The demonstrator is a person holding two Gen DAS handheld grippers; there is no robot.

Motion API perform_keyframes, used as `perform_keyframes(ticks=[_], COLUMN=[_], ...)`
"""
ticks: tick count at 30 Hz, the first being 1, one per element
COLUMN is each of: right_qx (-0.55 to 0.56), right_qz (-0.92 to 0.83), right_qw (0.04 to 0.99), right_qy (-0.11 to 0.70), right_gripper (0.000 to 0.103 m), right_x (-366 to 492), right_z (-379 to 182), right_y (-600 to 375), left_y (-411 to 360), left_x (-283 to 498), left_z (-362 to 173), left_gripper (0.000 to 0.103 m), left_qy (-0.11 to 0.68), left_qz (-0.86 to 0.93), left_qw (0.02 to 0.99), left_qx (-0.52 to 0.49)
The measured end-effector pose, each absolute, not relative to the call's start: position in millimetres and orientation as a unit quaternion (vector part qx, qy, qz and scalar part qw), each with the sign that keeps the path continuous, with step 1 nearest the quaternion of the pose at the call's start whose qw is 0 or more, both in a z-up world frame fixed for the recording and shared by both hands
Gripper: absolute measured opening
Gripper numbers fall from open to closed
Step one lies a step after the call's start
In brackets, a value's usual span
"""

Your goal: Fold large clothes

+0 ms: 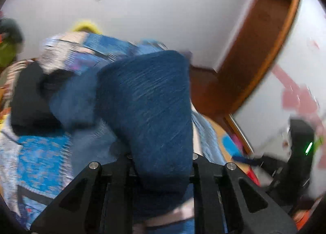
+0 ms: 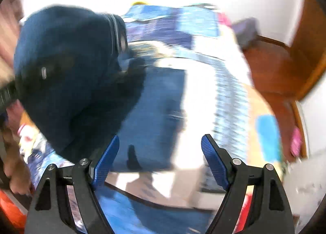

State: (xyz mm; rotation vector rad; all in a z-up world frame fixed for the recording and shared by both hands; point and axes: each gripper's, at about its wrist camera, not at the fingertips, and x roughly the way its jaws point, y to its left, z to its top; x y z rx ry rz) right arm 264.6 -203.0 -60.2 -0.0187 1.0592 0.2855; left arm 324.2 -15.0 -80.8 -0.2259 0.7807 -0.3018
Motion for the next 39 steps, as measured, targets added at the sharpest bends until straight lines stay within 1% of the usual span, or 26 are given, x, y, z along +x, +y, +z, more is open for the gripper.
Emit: perform_keyframes(ticks=[2, 4, 7, 12, 14, 15, 16, 17, 18, 19, 24, 26, 28, 30, 31, 33, 36, 37, 39], right_qx=[-0.004, 0.003, 0.011, 0.006, 0.006, 0.008, 0.009, 0.011, 0.011, 0.011, 0.012, 0.01, 0.008, 0.002, -0.001, -0.003, 0.008, 0.023, 0.074], right_qz=[0.105, 0.096, 0.092, 0.102, 0.112, 0.116, 0.123, 0.13, 0.134, 0.144, 0.174, 0.182, 0.193, 0.203, 0.2, 0.191, 0.176, 0.178, 0.18], right_qw=[0.858, 0.856, 0.855, 0.861, 0.866, 0.868, 0.871, 0.873, 0.875, 0.878, 0.887, 0.888, 0.889, 0.886, 0.884, 0.879, 0.863, 0.856, 0.841], right_qy=[0.503, 0.507, 0.511, 0.499, 0.487, 0.483, 0.476, 0.47, 0.466, 0.457, 0.428, 0.422, 0.415, 0.417, 0.422, 0.437, 0.473, 0.484, 0.505], right_gripper=[0.08, 0.08, 0.08, 0.08, 0.08, 0.08, 0.08, 0.08, 0.08, 0.08, 0.08, 0.08, 0.08, 0.08, 0.08, 0.08, 0.08, 0.08, 0.08], right_x=[256.8, 251.5, 247.4, 237.0, 238.2, 235.1, 234.8, 234.4, 234.8, 235.6, 241.2, 243.8, 246.4, 252.4, 256.2, 264.1, 276.2, 278.9, 280.8], right_z=[-62.6, -64.8, -67.6, -57.6, -51.5, -47.9, -42.7, -38.3, -36.7, -32.8, -12.7, -8.5, -7.6, -12.5, -16.6, -28.9, -52.1, -60.8, -79.7], right_y=[-225.7, -240.5, -248.4, -247.4, -245.7, -247.3, -244.7, -242.6, -240.6, -237.8, -216.5, -206.1, -195.5, -184.6, -180.1, -176.9, -181.8, -187.4, -203.5], left_y=[-58.8, -86.2, -102.6, -77.1, -76.3, -73.2, -74.6, -70.8, -66.7, -60.9, -34.6, -21.7, -6.5, 10.8, 17.4, 27.8, 35.0, 35.2, 37.2], left_x=[322.6, 316.4, 300.8, 304.9, 302.8, 298.7, 298.8, 291.4, 286.6, 277.9, 264.2, 265.8, 270.9, 275.5, 277.8, 286.9, 297.0, 301.3, 303.7], left_z=[-115.4, -143.4, -141.5, -130.6, -125.1, -121.5, -120.4, -113.9, -110.1, -101.9, -76.1, -72.0, -70.9, -73.9, -77.1, -89.0, -119.4, -136.0, -156.6], left_gripper=[0.015, 0.015, 0.016, 0.018, 0.024, 0.03, 0.043, 0.049, 0.061, 0.066, 0.067, 0.071, 0.081, 0.088, 0.09, 0.091, 0.09, 0.091, 0.091], left_qy=[0.421, 0.447, 0.416, 0.448, 0.457, 0.462, 0.464, 0.461, 0.456, 0.442, 0.406, 0.394, 0.388, 0.385, 0.387, 0.4, 0.439, 0.464, 0.484], left_qz=[-0.174, -0.19, -0.172, -0.187, -0.188, -0.195, -0.198, -0.205, -0.209, -0.207, -0.167, -0.149, -0.127, -0.09, -0.079, -0.067, -0.052, -0.057, -0.071], left_qw=[0.888, 0.874, 0.893, 0.874, 0.869, 0.865, 0.863, 0.863, 0.865, 0.872, 0.898, 0.907, 0.913, 0.918, 0.918, 0.914, 0.896, 0.883, 0.87], left_qx=[-0.064, -0.034, 0.03, -0.021, -0.018, -0.016, -0.015, -0.017, -0.019, -0.023, -0.012, -0.012, -0.015, -0.019, -0.024, -0.032, -0.042, -0.047, -0.067])
